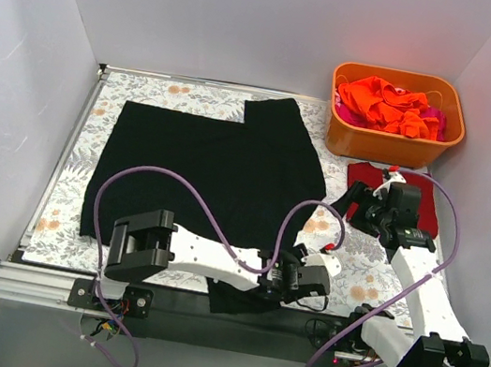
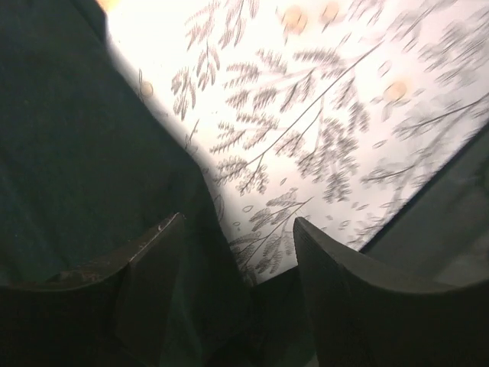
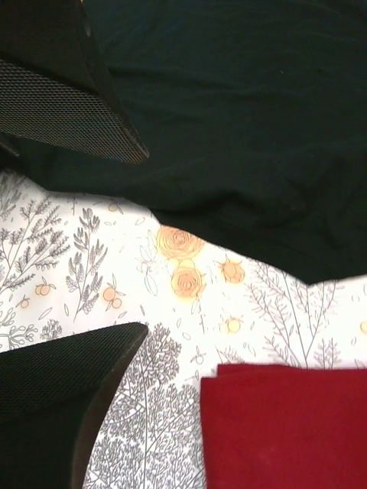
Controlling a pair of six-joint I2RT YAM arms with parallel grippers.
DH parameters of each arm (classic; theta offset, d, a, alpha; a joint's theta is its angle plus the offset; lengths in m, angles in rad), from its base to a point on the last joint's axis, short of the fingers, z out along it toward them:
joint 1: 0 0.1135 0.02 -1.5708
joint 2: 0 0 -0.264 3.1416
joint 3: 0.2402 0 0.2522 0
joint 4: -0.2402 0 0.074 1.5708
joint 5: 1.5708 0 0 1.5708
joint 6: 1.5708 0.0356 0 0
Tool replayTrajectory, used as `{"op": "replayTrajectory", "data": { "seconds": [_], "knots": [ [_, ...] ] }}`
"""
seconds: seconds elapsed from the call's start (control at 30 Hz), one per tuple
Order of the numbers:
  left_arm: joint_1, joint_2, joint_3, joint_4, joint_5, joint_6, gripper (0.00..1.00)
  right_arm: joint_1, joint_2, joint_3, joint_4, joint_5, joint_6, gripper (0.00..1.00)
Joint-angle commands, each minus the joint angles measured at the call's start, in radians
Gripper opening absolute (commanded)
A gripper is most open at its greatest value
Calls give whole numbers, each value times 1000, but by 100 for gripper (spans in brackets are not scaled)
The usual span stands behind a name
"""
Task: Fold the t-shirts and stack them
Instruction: Flatten the tshirt out
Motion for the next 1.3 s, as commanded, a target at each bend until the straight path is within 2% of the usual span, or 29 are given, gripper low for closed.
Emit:
{"op": "replayTrajectory", "data": {
  "seconds": [0.0, 0.17, 0.27, 0.3, 0.4, 0.47, 0.53, 0.57, 0.6, 0.67, 0.7, 0.77, 0.8, 0.83, 0.93, 1.0, 1.1, 1.2, 1.23, 1.27],
  "knots": [
    [-4, 18, 30, -50, -108, 40, 55, -19, -30, -28, 32, 28, 18, 76],
    [-4, 90, 23, -69, -205, 39, 50, -26, -29, -43, 46, 11, 24, 76],
    [-4, 121, 23, -72, -214, 37, 47, -28, -27, -49, 52, 2, 29, 76],
    [-4, 123, 21, -73, -217, 31, 36, -29, -26, -51, 55, -1, 29, 76],
    [-1, 94, 15, -75, -260, 5, 13, -29, -27, -51, 57, -6, 26, 76],
    [29, 55, -2, -69, -256, -14, 8, -29, -26, -52, 63, -12, 20, 76],
    [70, -35, -46, -52, -179, -63, 7, -29, -15, -52, 75, -43, 8, 76],
    [169, -108, -95, 9, -65, -104, 7, -28, 2, -52, 86, -79, 0, 75],
    [170, -155, -95, 9, -2, -125, 7, -28, 2, -52, 86, -98, -5, 75],
    [305, -230, -190, 87, 156, -168, 7, -29, 32, -46, 86, -148, -9, 75],
    [356, -300, -222, 112, 291, -208, 6, -28, 42, -43, 86, -158, -12, 75],
    [489, -354, -299, 176, 408, -248, 7, -28, 57, -43, 89, -173, -15, 74],
    [667, -405, -350, 199, 597, -338, 8, -25, 68, -41, 92, -187, -26, 74],
    [669, -405, -358, 200, 599, -339, 8, -25, 68, -41, 90, -190, -26, 74],
    [768, -378, -384, 183, 669, -376, 12, -22, 81, -38, 90, -201, -37, 74],
    [833, -347, -410, 175, 737, -402, 20, -14, 88, -37, 89, -204, -41, 73],
    [896, -338, -434, 167, 723, -425, 27, 14, 95, -26, 86, -196, -57, 73],
    [919, -348, -445, 154, 645, -414, 43, 72, 126, -2, 78, -190, -81, 70],
    [919, -348, -433, 140, 636, -408, 54, 92, 144, 9, 80, -178, -84, 70],
    [919, -348, -427, 137, 634, -403, 59, 128, 155, 15, 81, -172, -81, 69]
  ]
}}
